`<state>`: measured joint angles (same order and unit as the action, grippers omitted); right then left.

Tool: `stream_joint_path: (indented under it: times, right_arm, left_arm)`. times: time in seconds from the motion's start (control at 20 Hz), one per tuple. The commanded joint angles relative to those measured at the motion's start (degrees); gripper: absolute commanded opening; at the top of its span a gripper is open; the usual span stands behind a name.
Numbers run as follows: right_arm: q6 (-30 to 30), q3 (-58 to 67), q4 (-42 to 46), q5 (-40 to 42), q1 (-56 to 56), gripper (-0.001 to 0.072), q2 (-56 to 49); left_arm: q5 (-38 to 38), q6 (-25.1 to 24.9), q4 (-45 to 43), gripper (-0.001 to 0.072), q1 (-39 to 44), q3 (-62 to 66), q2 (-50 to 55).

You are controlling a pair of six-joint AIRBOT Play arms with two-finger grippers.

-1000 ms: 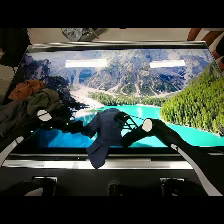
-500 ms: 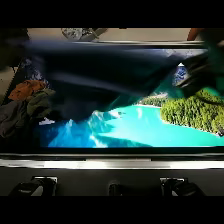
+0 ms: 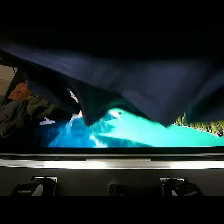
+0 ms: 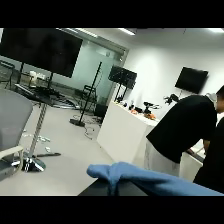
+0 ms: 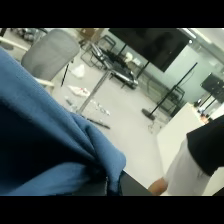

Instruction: Fold the shirts.

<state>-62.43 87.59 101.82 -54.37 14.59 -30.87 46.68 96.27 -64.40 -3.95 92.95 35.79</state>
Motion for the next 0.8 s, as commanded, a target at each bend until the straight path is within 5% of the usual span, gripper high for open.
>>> stream_joint_path:
  times: [0.0,0.1,0.2,0.5,0.75]
  right_arm:
    - [-1.42,0.28,0.87,-8.59,-0.04,0.0044,-3.43]
    - [-1.44,-0.46,0.92,-19.93,-0.04,0.0043,-10.62]
    - [-1.49,-4.61,0.59,-21.27,-0.04,0.0046,-18.80]
    - [-14.56,-11.89,-2.58,5.09,-0.04,0.0046,-46.97]
    - [-17.81,-11.89,-13.33,10.19,-0.04,0.0046,-58.36]
  left_arm:
    - [8.11,0.63,-0.87,0.0029,-0.26,-2.25,2.34]
    - [14.34,-0.33,-0.76,0.0030,-0.24,-7.87,5.64]
    - [14.95,-1.57,-0.59,0.0029,-0.26,-16.26,9.90]
    - [3.89,-3.28,-0.09,0.0030,-0.28,-29.97,34.16]
    - [4.92,-5.51,10.82,0.0030,-0.24,-28.50,50.31]
